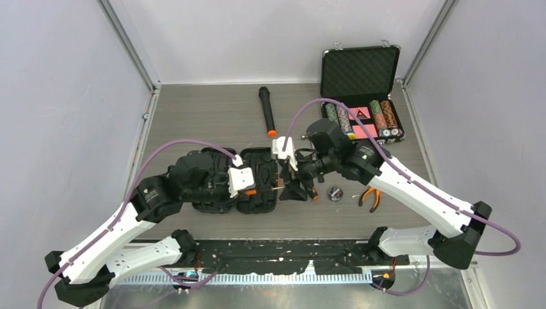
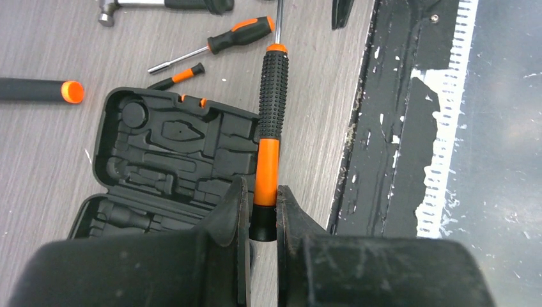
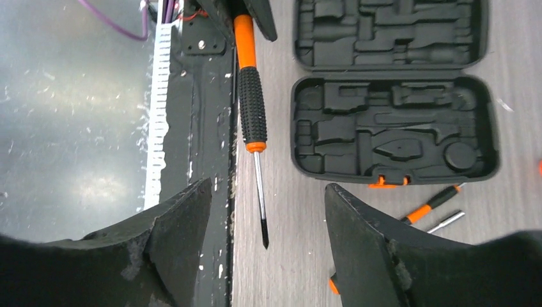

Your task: Pack the tool kit

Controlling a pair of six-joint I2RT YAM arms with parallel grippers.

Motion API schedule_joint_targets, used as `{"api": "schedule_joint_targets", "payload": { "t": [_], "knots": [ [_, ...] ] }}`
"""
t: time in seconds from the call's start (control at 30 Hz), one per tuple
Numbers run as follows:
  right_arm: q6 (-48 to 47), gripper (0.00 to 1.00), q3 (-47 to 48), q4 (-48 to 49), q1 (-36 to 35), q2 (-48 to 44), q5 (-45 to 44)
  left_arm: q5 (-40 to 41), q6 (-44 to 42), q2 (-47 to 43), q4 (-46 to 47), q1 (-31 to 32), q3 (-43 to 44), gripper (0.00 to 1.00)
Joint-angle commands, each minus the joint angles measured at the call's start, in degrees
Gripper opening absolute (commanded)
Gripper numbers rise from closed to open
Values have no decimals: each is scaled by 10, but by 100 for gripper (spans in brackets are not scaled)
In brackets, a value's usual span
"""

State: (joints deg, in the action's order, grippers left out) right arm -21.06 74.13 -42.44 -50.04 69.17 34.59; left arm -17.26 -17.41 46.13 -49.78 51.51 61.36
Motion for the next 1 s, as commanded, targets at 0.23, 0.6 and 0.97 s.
{"api": "schedule_joint_targets", "payload": {
  "t": [0.23,0.6,0.97],
  "knots": [
    [-50,12,35,-37,-30,41,30,-36,-16,0,-13,0,16,0],
    [75,6,-41,96,-30,16,-88,158,99,-43,89,0,-1,73],
    [472,6,-303,520,-48,-91,-411,412,617,-108,227,0,-113,88]
  ]
}}
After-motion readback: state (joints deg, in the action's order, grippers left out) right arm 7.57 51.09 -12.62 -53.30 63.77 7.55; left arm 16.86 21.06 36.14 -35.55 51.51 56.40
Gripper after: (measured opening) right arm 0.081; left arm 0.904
